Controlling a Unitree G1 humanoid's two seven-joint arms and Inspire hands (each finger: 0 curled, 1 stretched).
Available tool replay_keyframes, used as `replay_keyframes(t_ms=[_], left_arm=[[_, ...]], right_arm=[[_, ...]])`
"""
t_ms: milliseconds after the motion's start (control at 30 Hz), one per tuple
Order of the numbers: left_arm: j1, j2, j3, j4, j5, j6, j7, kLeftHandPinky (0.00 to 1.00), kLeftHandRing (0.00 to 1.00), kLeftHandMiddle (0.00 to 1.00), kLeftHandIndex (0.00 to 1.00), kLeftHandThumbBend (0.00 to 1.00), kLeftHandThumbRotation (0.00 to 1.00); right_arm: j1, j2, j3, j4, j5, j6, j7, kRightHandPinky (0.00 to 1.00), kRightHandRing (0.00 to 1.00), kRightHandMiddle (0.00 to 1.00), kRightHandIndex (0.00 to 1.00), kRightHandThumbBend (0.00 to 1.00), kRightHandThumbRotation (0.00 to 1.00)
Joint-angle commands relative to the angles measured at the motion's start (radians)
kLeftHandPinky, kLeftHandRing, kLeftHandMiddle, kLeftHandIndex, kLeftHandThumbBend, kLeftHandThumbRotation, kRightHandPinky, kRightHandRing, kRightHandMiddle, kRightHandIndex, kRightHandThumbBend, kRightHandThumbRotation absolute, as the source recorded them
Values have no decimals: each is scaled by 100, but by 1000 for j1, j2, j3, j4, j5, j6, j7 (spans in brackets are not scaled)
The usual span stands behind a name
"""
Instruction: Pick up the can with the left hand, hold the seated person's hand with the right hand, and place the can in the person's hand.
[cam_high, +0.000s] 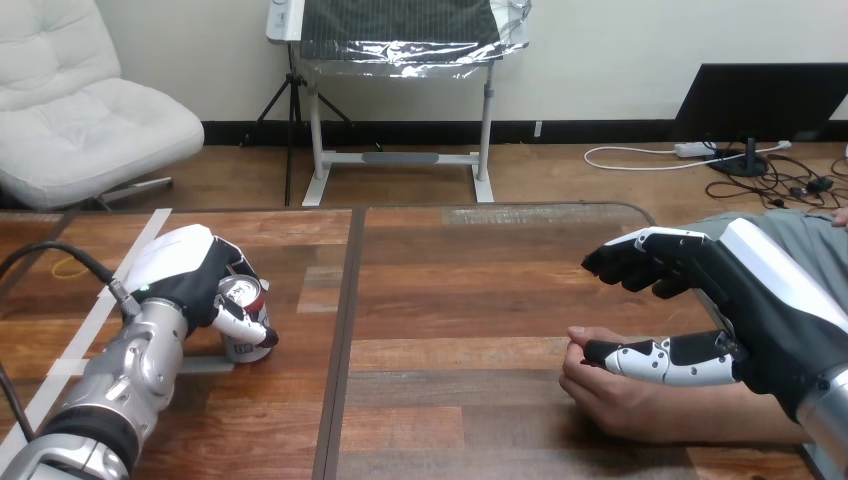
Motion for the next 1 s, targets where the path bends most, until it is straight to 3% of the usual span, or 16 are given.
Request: replay_keyframes(t_ms=[0, 433, 967], left_arm=[[-43, 9, 7, -35, -1, -23, 33, 40, 46, 52, 52, 73, 0], [-41, 11, 3, -31, 3, -45, 58, 40, 46, 52, 52, 74, 0], [-40, 1, 39, -98, -51, -105, 17, 37, 42, 49, 51, 73, 0]], right_arm=[[-42, -11, -24, -21, 10, -14, -8, 75, 75, 74, 71, 66, 0], [-43, -16, -18, -18, 1, -16, -10, 75, 75, 74, 71, 66, 0], [-54, -18, -15, -10, -2, -11, -9, 76, 76, 74, 71, 66, 0]])
